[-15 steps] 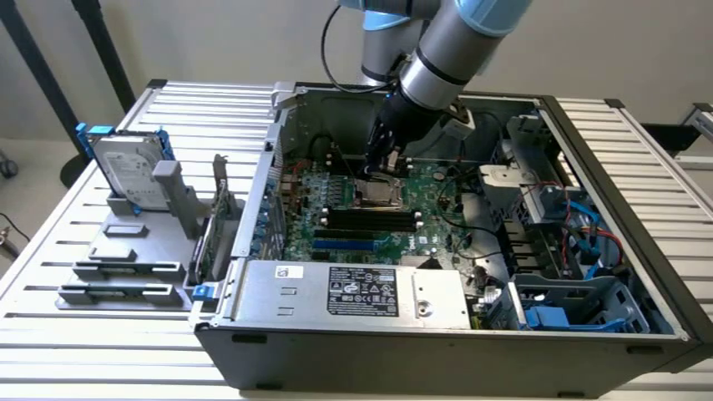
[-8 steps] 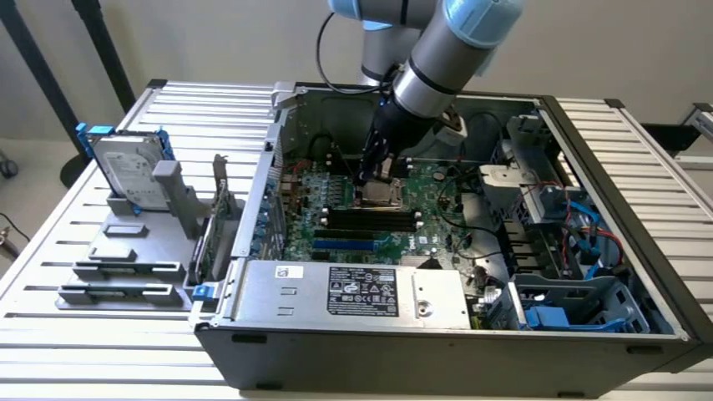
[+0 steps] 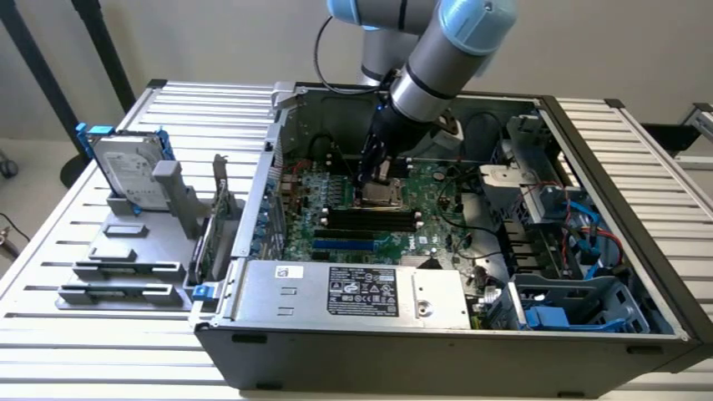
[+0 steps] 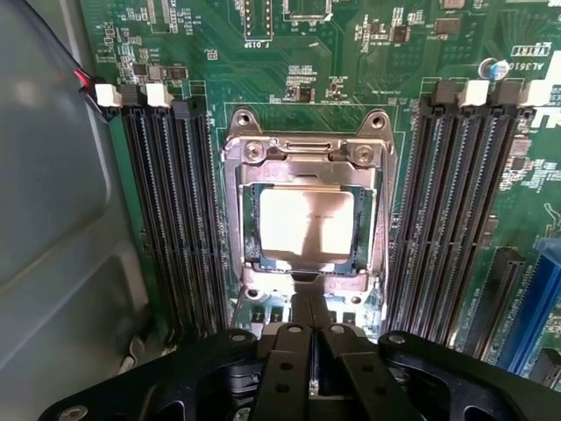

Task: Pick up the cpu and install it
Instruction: 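Close the cpu cover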

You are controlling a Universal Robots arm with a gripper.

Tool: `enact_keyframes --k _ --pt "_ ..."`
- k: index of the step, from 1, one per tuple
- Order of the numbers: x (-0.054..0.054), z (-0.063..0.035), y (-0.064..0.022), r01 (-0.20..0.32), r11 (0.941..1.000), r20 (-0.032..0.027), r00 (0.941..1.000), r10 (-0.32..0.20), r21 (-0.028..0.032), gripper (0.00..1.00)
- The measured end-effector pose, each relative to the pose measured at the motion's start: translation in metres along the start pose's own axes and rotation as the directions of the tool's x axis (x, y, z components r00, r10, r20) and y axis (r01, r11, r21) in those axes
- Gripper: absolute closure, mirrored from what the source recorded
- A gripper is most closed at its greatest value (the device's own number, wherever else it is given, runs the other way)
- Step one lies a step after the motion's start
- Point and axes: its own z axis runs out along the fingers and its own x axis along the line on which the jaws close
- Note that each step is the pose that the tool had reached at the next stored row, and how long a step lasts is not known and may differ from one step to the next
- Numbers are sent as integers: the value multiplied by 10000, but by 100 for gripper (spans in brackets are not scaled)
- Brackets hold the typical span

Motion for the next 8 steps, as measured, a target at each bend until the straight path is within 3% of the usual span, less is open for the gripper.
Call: enact_keyframes --k 8 --pt "7 81 18 0 10000 0 10000 0 0 89"
